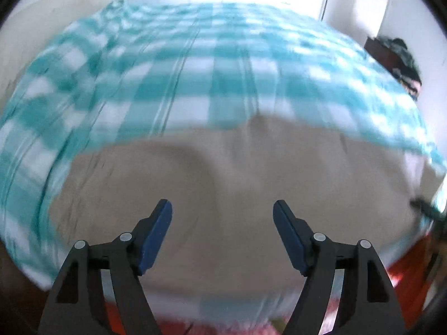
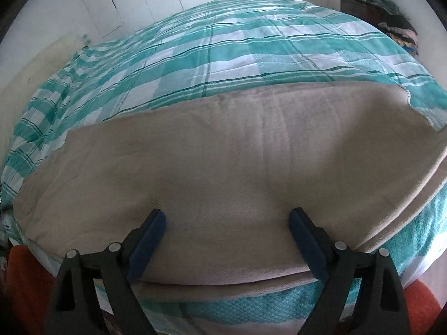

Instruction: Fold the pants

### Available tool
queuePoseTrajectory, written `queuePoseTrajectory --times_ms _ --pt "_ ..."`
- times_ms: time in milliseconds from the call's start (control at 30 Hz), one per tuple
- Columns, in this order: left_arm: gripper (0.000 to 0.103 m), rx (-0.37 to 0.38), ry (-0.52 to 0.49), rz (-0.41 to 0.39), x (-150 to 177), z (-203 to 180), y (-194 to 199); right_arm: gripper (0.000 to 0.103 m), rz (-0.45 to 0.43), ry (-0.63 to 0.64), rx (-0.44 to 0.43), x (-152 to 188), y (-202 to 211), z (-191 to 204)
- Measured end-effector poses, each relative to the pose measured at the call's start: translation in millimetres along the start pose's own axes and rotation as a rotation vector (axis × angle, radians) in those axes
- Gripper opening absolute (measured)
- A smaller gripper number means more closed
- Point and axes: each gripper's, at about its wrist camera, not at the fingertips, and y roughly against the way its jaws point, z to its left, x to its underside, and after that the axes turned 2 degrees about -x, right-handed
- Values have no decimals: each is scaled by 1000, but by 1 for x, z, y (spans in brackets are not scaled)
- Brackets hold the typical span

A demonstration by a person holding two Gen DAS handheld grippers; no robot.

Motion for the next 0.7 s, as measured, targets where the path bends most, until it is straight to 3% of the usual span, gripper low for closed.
queuePoseTrajectory --times_ms 100,167,300,367,467,533,600,700 --pt "77 -1 8 11 -32 -14 -44 91 -5 2 -10 1 1 -1" --pt "77 -31 25 69 -37 -16 -82 91 -11 9 -12 2 -1 0" --pt "66 -124 38 219 -4 -2 -128 92 -15 17 -21 2 -1 1" --pt "66 -104 24 192 14 4 -115 92 -14 18 -27 2 -2 0" --pt "65 -137 -40 190 35 5 -89 95 -15 25 -37 2 -3 1" --pt "65 -101 -29 178 45 5 -72 96 -19 27 -37 1 -2 1" --pt "67 -16 -13 155 58 0 -55 93 -30 26 -20 -1 4 4" --pt "69 18 -84 107 71 -23 -46 93 -101 35 -8 -5 29 19"
